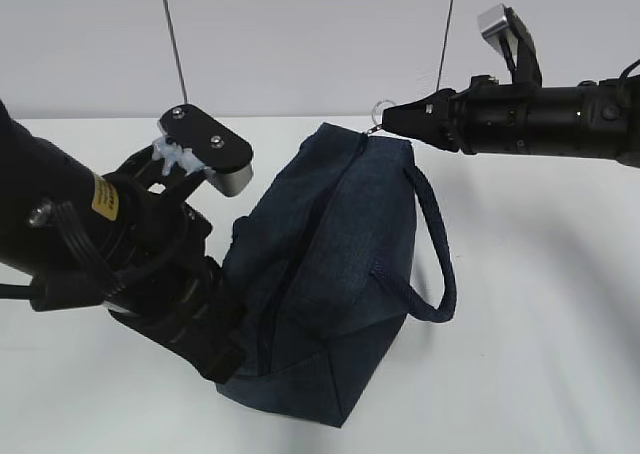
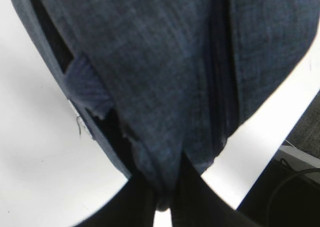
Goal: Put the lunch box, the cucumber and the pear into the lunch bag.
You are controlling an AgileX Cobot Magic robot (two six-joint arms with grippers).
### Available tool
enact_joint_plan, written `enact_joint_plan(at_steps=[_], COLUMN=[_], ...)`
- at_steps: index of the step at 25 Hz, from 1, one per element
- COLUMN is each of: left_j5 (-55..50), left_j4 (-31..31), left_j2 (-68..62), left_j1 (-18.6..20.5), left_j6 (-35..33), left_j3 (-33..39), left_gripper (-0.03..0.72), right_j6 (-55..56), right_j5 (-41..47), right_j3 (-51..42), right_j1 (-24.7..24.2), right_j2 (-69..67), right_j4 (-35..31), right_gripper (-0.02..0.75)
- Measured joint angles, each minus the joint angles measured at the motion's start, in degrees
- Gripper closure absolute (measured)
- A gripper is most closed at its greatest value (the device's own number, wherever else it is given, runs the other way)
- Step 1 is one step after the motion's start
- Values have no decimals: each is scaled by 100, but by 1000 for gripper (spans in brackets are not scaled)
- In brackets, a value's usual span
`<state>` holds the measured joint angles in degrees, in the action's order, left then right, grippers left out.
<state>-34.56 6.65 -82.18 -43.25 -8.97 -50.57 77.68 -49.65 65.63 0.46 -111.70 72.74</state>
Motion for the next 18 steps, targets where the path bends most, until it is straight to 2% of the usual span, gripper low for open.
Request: enact_joint_plan(at_steps=[7,10,12,18], left_j5=[16,24,-41,-146], left_j4=[0,0,0,0], left_j2=[0,45,128,243], left_j1=[0,0,0,0], left_j6=[0,0,0,0], left_j3=[0,0,0,-256], left_gripper=[685,658,605,342], right_j6=[137,221,261,297], right_j5=[-552,-688,-772,-896], right_j3=[36,82,82,82], right_j1=[-167,-170,-180,-180], right_j2=[-35,-35,-35,-35], right_j4=[232,408,497,575], right_gripper=[738,738,738,738])
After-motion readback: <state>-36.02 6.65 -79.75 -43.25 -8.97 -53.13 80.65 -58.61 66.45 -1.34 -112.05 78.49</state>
